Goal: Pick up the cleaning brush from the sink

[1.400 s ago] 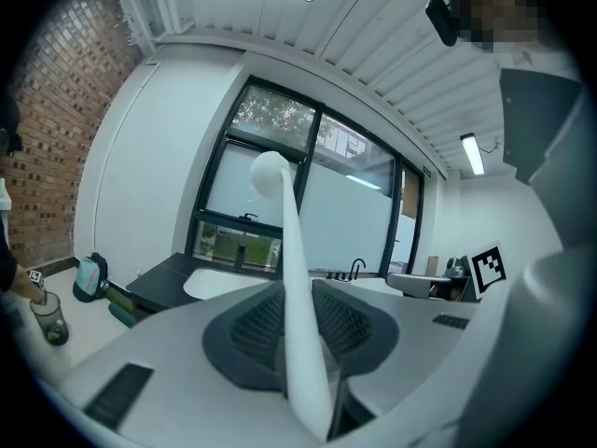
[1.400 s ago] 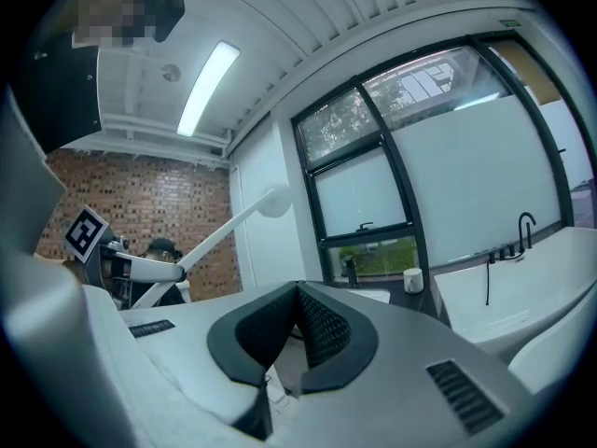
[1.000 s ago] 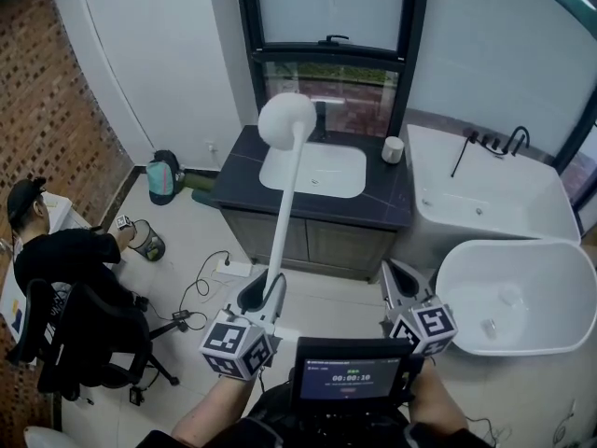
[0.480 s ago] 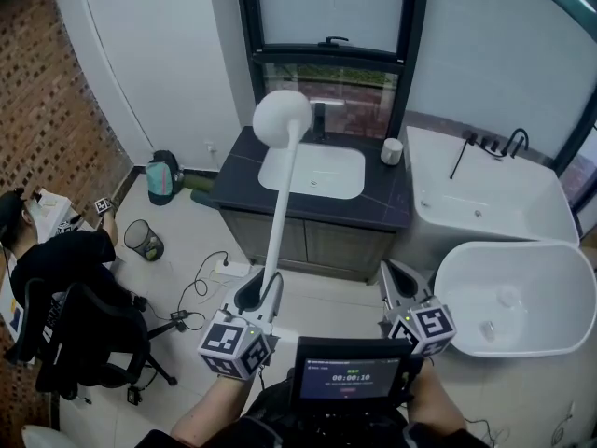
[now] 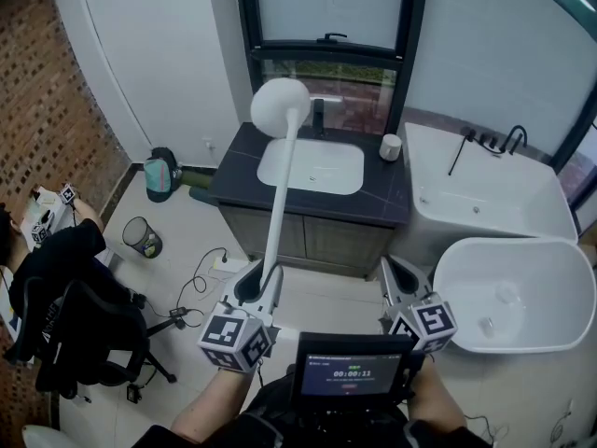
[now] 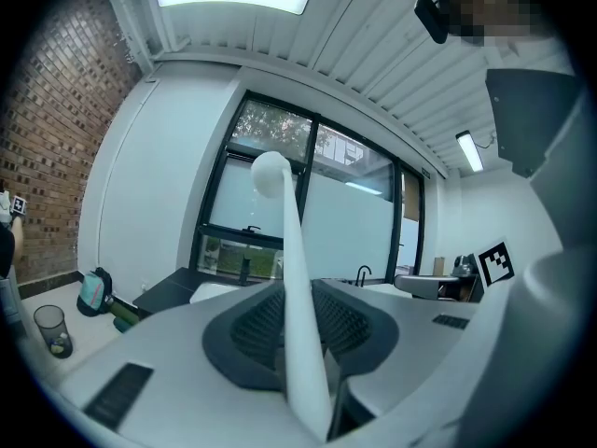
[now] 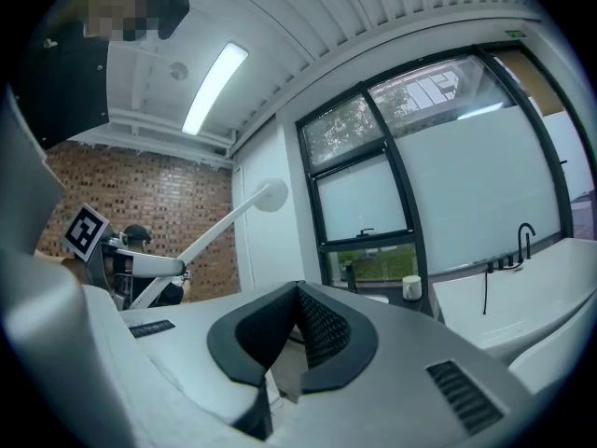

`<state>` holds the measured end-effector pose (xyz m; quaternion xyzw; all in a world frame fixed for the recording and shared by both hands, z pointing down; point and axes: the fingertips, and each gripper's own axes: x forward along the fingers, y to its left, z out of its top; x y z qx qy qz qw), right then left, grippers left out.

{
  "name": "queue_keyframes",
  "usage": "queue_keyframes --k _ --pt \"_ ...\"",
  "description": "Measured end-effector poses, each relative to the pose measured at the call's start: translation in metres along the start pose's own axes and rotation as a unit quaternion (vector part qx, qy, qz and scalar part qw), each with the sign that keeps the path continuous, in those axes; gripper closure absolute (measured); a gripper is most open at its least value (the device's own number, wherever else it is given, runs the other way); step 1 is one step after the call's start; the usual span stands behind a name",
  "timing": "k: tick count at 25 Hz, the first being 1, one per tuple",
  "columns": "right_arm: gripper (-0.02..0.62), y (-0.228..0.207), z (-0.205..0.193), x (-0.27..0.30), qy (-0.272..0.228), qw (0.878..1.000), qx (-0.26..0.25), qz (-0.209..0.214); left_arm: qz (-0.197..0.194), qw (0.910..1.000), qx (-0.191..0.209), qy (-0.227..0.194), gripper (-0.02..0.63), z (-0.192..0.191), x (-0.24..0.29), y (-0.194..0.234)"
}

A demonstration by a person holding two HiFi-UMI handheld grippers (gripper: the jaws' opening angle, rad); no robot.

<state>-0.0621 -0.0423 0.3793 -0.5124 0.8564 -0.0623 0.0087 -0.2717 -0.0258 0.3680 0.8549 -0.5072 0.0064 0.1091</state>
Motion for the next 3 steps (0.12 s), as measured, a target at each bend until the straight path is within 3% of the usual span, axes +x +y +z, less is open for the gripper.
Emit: queue_keyframes --k 3 --pt "0.607 0.0005 -0.0007 -0.0017 0.0 1.0 -0.001 0.0 0.0 1.0 0.0 -0.001 0.508 -0.001 -0.0016 -0.0008"
